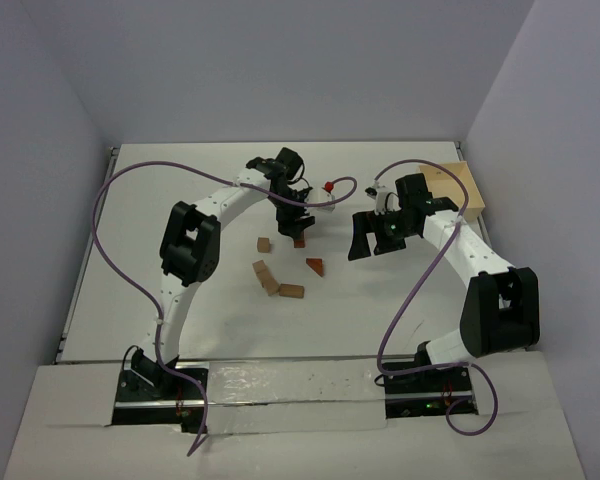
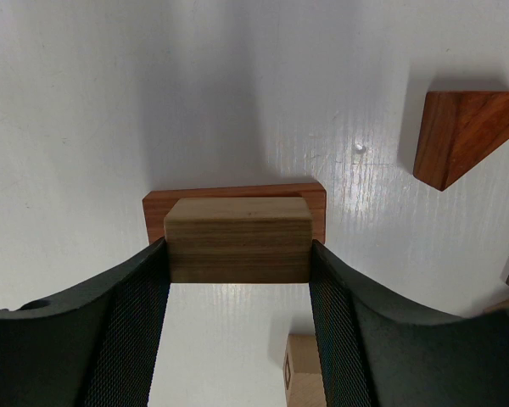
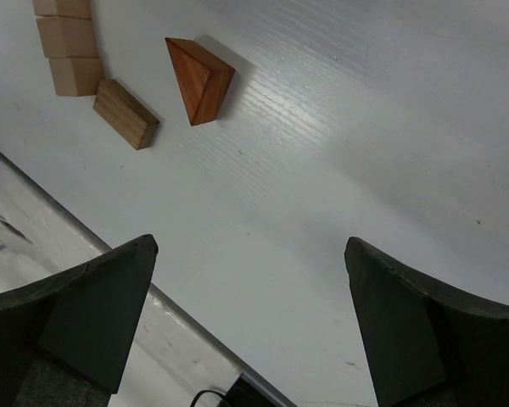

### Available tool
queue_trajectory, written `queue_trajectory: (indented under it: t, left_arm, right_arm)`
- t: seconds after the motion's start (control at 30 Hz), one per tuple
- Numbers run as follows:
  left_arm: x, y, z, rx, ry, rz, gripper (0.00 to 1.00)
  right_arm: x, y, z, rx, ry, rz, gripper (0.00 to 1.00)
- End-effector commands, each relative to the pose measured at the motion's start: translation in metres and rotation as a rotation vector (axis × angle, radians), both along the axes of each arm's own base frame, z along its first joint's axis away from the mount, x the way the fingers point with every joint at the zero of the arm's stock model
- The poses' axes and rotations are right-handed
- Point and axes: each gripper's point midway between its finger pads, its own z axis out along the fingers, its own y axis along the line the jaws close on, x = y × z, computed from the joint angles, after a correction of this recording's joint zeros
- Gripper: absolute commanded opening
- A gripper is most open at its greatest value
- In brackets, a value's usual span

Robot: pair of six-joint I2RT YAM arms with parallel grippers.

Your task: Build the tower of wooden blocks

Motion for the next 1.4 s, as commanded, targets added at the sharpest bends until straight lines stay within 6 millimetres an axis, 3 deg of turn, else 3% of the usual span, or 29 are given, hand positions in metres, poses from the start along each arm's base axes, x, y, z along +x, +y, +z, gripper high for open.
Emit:
queue_trajectory:
  t: [0.0,0.13,0.17,0.37,0.57,0.63,0.7,0.77,0.9,0.97,1.03,1.13,1.23,1.3,1.37]
  left_arm:
    - [0.003,-0.009,0.003,-0.021,-0.019,-0.015,0.64]
    - [0.001,-0.01,0.004,-0.022,-0.018,-0.022,0.94]
    - [0.001,-0.01,0.005,-0.024,-0.019,-0.023,0.98]
    - [0.001,-0.01,0.015,-0.034,-0.032,-0.025,0.99]
    - [0.0,-0.009,0.054,-0.059,-0.073,-0.022,0.99]
    - [-0.006,-0.006,0.084,-0.084,-0.097,-0.025,0.99]
    - [-0.01,-0.001,0.092,-0.081,-0.096,-0.021,0.99]
    - [-0.018,0.009,0.124,-0.107,-0.136,-0.01,0.99]
    - [-0.029,0.032,0.165,-0.171,-0.154,0.058,0.99]
    - [-0.039,0.044,0.197,-0.241,-0.145,0.112,0.99]
    - [-0.051,0.055,0.211,-0.321,-0.085,0.144,0.99]
    - [-0.063,0.087,0.245,-0.468,-0.048,0.248,0.99]
    - [-0.06,0.128,0.25,-0.652,0.04,0.444,0.99]
    - [-0.047,0.158,0.268,-0.763,0.039,0.661,0.99]
    - [-0.034,0.183,0.246,-0.753,0.036,0.845,0.99]
  right_arm:
    - [0.009,0.002,0.012,0.022,-0.029,0.005,1.0]
    - [0.009,0.003,0.013,0.024,-0.03,0.006,1.0]
    - [0.009,0.003,0.013,0.024,-0.03,0.006,1.0]
    - [0.009,0.002,0.013,0.023,-0.031,0.007,1.0]
    - [0.009,0.002,0.015,0.024,-0.036,0.004,1.0]
    - [0.01,0.001,0.017,0.021,-0.043,0.001,1.0]
    - [0.011,0.002,0.018,0.02,-0.05,-0.002,1.0]
    - [0.012,0.0,0.021,0.013,-0.061,-0.009,1.0]
    - [0.013,-0.001,0.024,0.002,-0.075,-0.011,1.0]
    - [0.014,-0.002,0.028,-0.006,-0.089,-0.007,1.0]
    - [0.015,0.001,0.035,-0.024,-0.127,0.007,1.0]
    - [0.015,0.005,0.039,-0.068,-0.17,0.03,1.0]
    - [0.008,0.018,0.036,-0.119,-0.192,0.094,1.0]
    - [0.006,0.025,0.034,-0.172,-0.219,0.127,1.0]
    - [0.001,0.038,0.035,-0.196,-0.249,0.168,1.0]
